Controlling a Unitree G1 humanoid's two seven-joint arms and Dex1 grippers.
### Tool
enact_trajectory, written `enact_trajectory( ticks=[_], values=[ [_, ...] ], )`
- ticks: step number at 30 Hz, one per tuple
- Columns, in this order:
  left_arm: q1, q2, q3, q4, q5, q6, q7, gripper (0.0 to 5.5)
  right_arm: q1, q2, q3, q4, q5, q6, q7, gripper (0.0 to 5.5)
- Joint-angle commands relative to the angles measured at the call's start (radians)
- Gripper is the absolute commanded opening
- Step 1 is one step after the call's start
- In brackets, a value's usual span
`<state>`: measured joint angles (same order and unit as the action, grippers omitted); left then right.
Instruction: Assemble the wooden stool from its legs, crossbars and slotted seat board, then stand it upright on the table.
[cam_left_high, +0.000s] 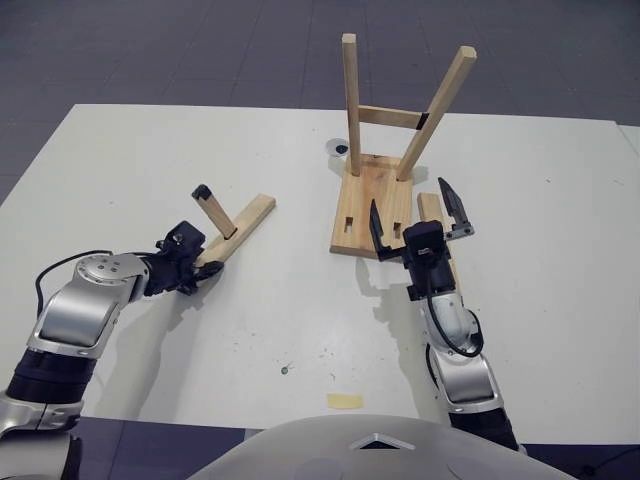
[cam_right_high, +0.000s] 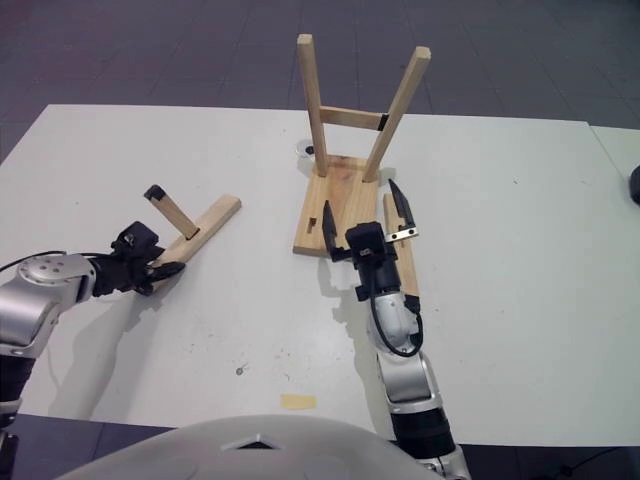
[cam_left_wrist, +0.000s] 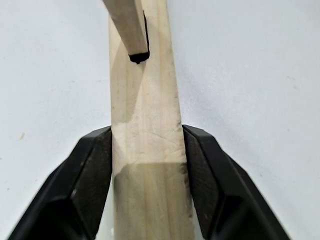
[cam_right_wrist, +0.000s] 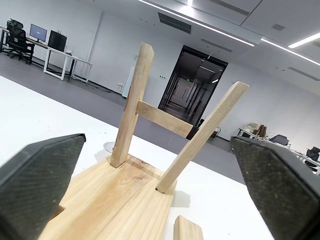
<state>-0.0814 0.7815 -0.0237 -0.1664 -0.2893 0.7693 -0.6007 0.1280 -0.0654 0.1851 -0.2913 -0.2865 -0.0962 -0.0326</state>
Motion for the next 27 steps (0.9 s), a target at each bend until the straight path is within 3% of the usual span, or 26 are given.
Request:
enact_trajectory(
  ticks=[1, 5, 11, 18, 23, 27],
  values=[
    [-0.107, -0.139, 0.118, -0.065, -0.047, -0.097, 0.097, 2.08, -0.065, 0.02, -0.082, -0.033, 0.204, 0.079, 0.078, 5.4],
    [-0.177, -0.235, 0.133, -0.171, -0.101, -0.161, 0.112, 2.08, -0.183, 0.065, -0.246, -0.119, 0.732, 0.38, 0.152, 5.4],
    [-0.136, -0.233, -0.022, -0.275, -0.033, -0.322, 0.002, 2.08, -0.283, 0.014, -0.35, -0.19, 1.402, 0.622, 0.121, 5.4],
    [-0.154, -0.28, -0.15, -0.26, 0.033, -0.432, -0.023, 2.08, -0.36, 0.06, -0.385, -0.099, 1.617, 0.67, -0.077, 5.4],
    [-0.157, -0.318, -0.227, -0.235, 0.113, -0.501, -0.017, 2.07, -0.384, 0.0, -0.336, -0.152, 1.75, 0.762, -0.109, 5.4],
    [-0.149, -0.346, -0.252, -0.244, 0.146, -0.515, 0.002, 2.07, -0.385, -0.044, -0.326, -0.156, 1.671, 0.76, -0.113, 5.19]
  ],
)
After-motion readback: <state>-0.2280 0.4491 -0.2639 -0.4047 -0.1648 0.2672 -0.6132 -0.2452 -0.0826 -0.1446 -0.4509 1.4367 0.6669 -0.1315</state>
